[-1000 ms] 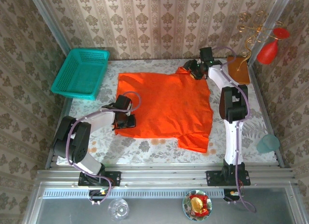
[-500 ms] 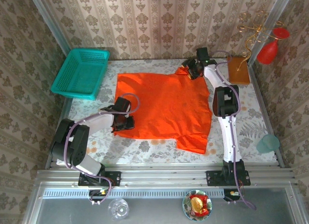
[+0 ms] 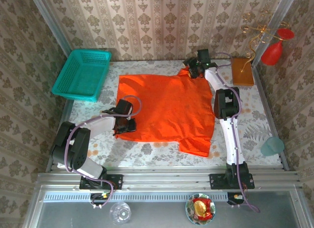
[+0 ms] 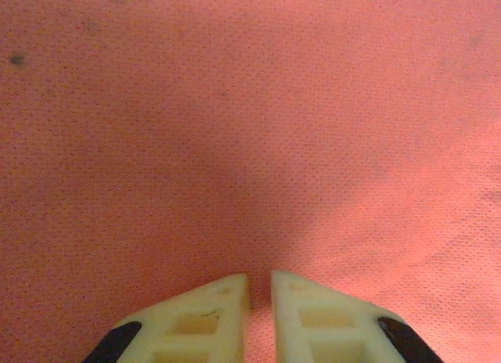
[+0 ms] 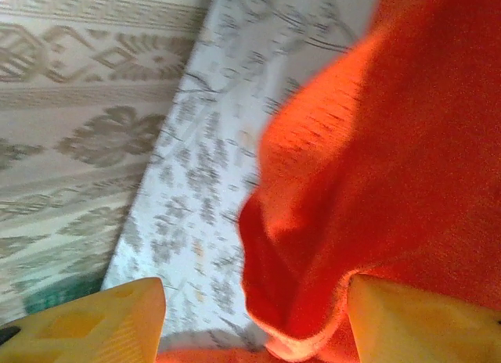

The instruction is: Fold the inside-out t-shirt

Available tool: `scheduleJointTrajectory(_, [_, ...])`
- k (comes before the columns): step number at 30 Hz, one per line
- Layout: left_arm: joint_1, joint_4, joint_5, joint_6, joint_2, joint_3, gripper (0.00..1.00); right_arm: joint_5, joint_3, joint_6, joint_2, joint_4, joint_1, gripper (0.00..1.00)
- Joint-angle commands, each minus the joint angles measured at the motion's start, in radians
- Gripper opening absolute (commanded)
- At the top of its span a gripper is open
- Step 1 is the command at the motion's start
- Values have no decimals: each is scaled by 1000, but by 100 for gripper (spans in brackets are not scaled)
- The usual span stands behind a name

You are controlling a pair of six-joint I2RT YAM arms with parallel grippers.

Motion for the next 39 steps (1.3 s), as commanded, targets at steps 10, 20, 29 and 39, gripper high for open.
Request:
scheduleJointTrajectory(10, [-29,-49,-26,-16,-17,-25,17,-69,402,-12,220,168,-2,63])
scheduleJointTrajectory(20, [-28,-49,-25,-11,-43,-7,19,-94,161,-188,-1,54,-12,64])
scheduleJointTrajectory(29, [-30,-40,-20,-14,-33,-10,19,-107,2,-175,-35,59,12,64])
scheduleJointTrajectory(39, [-30,-39,-30,-19,-23,-21,19,-100,120,-70,127,184,29,64])
